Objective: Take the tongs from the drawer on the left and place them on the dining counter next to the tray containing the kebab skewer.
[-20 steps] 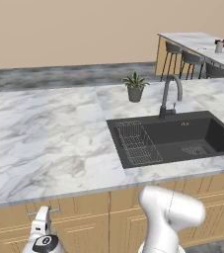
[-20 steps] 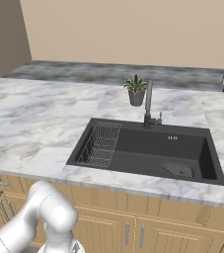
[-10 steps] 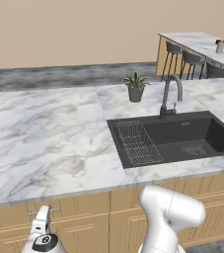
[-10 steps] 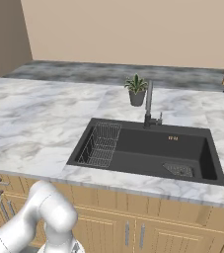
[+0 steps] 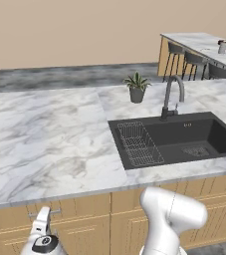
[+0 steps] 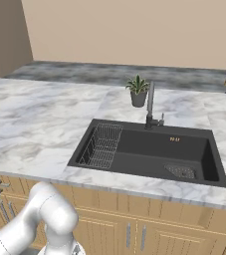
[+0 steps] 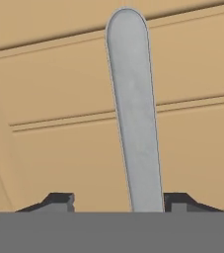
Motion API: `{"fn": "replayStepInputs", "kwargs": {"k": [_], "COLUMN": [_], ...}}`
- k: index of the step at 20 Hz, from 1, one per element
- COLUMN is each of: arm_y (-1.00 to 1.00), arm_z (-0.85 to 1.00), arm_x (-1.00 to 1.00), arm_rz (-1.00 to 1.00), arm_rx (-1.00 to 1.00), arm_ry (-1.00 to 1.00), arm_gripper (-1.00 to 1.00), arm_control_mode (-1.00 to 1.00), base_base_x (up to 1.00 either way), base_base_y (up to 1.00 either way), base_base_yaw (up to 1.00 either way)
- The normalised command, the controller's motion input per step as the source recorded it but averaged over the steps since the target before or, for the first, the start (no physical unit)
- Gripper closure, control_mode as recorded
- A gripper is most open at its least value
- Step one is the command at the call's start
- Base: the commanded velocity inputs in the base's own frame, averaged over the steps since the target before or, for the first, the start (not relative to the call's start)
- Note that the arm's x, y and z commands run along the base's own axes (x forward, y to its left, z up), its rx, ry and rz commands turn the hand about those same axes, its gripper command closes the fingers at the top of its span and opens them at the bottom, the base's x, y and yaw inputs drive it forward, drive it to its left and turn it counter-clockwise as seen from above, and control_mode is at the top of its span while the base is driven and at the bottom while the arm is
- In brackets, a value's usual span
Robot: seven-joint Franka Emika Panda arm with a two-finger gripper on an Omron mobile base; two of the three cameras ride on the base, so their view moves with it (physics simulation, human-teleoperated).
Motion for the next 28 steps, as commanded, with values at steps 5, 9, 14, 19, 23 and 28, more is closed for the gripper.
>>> {"fn": "replayStepInputs", "kwargs": {"k": [5, 9, 14, 19, 23, 28], "arm_y": [0.00, 0.00, 0.00, 0.00, 0.00, 0.00], "arm_z": [0.00, 0.00, 0.00, 0.00, 0.00, 0.00], "arm_x": [0.00, 0.00, 0.00, -0.17, -0.36, -0.27], "arm_rz": [0.00, 0.00, 0.00, 0.00, 0.00, 0.00], "arm_rx": [0.00, 0.00, 0.00, 0.00, 0.00, 0.00], "arm_ry": [0.00, 0.00, 0.00, 0.00, 0.00, 0.01], "arm_gripper": [1.00, 1.00, 1.00, 1.00, 1.00, 1.00], "arm_control_mode": [-1.00, -1.00, -1.00, -1.00, -1.00, -1.00], "base_base_x": [0.00, 0.00, 0.00, 0.00, 0.00, 0.00], "base_base_y": [0.00, 0.00, 0.00, 0.00, 0.00, 0.00], "base_base_yaw": [0.00, 0.00, 0.00, 0.00, 0.00, 0.00]}}
